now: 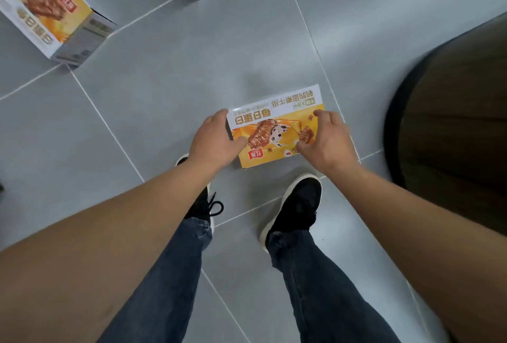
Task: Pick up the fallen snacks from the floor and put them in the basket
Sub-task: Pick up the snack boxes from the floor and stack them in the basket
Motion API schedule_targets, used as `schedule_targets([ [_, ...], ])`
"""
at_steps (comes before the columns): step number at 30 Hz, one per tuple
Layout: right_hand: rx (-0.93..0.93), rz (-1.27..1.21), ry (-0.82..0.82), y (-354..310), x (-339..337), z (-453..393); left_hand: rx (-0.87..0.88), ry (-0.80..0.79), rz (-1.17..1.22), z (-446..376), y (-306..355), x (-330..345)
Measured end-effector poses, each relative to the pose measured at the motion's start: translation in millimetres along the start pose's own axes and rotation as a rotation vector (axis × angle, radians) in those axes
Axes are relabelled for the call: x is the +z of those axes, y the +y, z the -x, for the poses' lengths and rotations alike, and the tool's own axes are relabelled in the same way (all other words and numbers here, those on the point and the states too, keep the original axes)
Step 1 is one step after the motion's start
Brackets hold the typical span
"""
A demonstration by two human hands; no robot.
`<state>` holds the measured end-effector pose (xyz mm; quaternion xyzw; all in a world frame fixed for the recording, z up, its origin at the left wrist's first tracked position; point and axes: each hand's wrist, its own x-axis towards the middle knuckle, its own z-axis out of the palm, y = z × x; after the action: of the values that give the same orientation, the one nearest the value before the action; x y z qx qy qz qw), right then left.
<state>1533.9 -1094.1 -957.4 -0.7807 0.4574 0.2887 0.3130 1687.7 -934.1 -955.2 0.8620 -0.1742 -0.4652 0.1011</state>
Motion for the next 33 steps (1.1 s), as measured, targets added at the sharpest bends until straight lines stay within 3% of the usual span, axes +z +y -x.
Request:
schedule_targets([
  [4, 0.138, -0.216, 0.062, 20.4, 11.6, -49.5, -0.158, 0.053, 0.165, -38.6, -1.8, 23.4],
  [6, 0.243, -0.297, -0.01, 30.9, 19.7, -62.3, -0.274, 0.042, 0.295, -50.4, -10.1, 37.7],
  [9, 0.256, -0.264, -0.127, 44.7, 31.8, -61.7, -0.42, -0.118, 0.529, -48.2, -22.0, 61.0],
  [11, 0.232, -0.263, -0.114, 48.2, 33.0, -56.2, -0.441, -0.189, 0.65, -40.9, -27.4, 73.1],
  [15, 0.24, -0.329, -0.064, 35.9, 22.2, -36.0, -0.342, -0.099, 0.692, -25.0, -29.1, 66.8],
  [20, 0.157, -0.414, 0.034, 9.9, -4.2, -13.7, -0.271, 0.011, 0.593, -5.5, -20.1, 26.2],
  [23, 0.094, -0.38, -0.041, -0.1, -15.7, -12.6, -0.226, -0.008, 0.509, -4.7, -16.7, 7.8],
  [27, -0.057, -0.05, -0.136, -0.5, -6.6, -18.9, -0.078, -0.033, 0.232, -9.1, -22.5, 14.2],
  [30, -0.234, 0.377, -0.011, -0.7, 4.2, -28.5, -0.002, 0.023, -0.073, -13.0, -31.5, 25.2],
  [33, -0.377, 0.578, 0.037, -1.8, 17.0, -42.2, 0.088, 0.11, -0.358, -21.6, -41.4, 32.8],
])
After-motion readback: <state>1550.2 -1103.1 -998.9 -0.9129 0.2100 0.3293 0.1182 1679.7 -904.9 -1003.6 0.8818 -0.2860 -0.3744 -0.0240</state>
